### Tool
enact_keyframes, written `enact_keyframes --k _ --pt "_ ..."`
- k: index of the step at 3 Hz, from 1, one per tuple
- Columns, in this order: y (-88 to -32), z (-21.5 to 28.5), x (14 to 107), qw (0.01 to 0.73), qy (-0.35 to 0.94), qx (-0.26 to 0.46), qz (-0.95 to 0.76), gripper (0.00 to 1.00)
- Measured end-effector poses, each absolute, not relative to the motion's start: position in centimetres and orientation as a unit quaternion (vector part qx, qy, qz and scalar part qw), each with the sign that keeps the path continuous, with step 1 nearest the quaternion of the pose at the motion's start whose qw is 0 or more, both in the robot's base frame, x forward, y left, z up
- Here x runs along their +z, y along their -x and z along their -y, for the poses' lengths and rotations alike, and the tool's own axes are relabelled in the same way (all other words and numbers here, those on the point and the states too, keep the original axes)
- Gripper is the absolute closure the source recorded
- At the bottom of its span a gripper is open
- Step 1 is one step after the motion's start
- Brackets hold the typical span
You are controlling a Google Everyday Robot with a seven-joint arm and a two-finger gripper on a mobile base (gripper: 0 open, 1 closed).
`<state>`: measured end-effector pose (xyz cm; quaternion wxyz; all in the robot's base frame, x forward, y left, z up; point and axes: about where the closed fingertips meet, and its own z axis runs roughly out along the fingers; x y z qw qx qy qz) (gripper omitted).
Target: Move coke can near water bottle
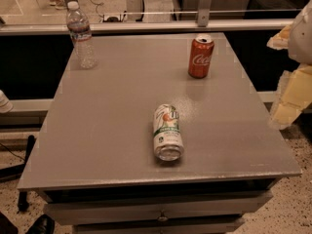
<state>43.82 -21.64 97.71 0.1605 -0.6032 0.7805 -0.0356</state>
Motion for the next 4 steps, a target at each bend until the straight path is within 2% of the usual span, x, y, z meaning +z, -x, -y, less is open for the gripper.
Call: enact_keyframes --k 2,4 --pt "-45.7 21.1 96.7 0.189 0.596 -0.033 -0.780 0.00" --pt "-56.1 20.6 91.1 0.289 0.556 -0.021 -0.779 0.00"
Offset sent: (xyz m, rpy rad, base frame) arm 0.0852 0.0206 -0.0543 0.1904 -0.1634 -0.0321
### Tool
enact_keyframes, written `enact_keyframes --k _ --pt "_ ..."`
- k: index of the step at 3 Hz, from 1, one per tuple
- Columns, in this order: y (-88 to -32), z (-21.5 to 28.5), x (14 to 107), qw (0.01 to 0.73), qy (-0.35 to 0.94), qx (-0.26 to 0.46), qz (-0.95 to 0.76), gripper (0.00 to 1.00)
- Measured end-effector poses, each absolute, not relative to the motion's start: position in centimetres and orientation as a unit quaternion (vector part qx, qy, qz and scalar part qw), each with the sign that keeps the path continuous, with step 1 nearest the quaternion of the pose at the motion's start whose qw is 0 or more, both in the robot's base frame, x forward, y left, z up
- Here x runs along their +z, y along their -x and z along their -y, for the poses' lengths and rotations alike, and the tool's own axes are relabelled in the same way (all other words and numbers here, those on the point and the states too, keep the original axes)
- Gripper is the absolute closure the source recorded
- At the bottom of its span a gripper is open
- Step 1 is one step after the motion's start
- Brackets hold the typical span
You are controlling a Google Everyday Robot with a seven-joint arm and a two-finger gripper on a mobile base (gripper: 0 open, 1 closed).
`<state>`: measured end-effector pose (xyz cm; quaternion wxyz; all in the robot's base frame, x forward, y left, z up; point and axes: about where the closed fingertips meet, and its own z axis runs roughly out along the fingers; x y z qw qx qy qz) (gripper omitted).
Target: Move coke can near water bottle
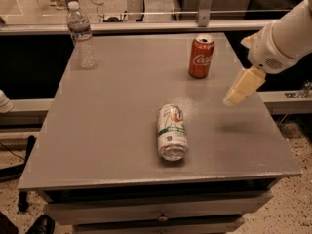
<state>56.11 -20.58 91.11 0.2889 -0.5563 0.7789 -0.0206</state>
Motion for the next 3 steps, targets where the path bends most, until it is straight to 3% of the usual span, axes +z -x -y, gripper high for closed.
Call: enact_keyframes --k 2,3 --pt "-64.5 22.5 89.9 0.404 0.447 0.036 -0.797 0.00" --pt "-67.4 22.2 89.4 0.460 0.382 0.099 -0.795 0.00"
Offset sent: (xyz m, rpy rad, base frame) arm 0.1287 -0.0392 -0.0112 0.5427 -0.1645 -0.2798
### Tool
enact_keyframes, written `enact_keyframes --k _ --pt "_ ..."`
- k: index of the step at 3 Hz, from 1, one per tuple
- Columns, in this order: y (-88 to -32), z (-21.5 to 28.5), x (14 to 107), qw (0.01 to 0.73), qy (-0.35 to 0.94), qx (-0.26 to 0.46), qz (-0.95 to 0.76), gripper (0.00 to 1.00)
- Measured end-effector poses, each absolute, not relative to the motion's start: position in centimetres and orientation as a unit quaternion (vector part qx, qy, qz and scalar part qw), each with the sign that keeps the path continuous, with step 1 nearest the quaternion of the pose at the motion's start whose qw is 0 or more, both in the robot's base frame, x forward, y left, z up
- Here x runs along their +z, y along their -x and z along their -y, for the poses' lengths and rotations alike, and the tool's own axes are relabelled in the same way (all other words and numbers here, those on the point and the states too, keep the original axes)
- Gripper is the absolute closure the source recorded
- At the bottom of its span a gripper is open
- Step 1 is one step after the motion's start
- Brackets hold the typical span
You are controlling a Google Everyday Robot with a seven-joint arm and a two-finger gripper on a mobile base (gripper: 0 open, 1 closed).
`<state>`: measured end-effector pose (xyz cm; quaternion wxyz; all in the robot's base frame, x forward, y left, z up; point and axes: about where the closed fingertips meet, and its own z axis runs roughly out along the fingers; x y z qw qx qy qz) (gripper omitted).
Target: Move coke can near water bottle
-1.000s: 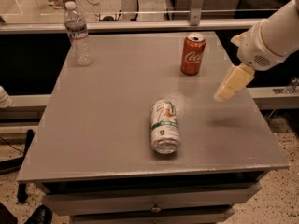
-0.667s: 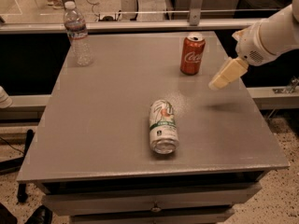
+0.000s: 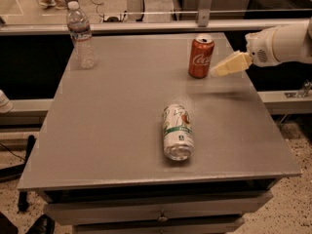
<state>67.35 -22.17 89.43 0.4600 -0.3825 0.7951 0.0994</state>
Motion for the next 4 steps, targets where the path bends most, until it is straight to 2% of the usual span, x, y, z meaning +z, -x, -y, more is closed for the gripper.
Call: enact_keyframes --k 2,3,4 --pt "-70.4 17.6 88.8 0.514 0.329 0.214 -0.763 0.00" --pt "-70.2 15.1 87.6 0.511 0.327 0.255 -0.753 0.15" --pt "-69.8 12.6 87.6 0.515 0.345 0.280 -0.733 0.39"
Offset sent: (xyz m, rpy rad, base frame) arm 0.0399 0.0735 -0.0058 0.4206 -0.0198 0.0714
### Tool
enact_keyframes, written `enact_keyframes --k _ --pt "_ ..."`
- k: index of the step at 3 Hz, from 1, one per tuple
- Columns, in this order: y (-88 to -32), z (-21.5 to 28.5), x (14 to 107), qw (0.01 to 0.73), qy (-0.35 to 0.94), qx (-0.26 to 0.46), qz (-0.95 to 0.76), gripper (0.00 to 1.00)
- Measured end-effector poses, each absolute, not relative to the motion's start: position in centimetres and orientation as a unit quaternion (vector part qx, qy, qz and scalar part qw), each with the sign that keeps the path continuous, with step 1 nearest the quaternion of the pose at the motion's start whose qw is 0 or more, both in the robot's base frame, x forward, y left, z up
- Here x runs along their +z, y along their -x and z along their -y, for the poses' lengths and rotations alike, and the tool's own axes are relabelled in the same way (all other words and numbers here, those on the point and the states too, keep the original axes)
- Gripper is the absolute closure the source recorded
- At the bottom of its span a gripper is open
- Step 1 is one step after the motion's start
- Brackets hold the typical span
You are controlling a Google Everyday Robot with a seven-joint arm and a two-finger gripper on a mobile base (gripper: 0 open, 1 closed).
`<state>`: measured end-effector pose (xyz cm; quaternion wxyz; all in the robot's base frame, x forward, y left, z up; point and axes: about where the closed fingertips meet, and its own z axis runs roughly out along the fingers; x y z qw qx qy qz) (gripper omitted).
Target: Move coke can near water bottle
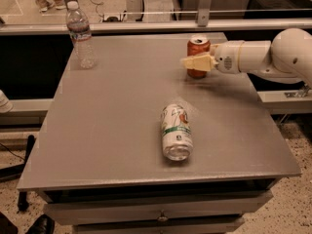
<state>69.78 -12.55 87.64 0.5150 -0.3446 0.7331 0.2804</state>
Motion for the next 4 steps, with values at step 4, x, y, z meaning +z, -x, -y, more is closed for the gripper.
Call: enact_keyframes --k 4 --pt "-71.1 6.1 92.8 0.545 0.402 0.292 -0.675 1.00"
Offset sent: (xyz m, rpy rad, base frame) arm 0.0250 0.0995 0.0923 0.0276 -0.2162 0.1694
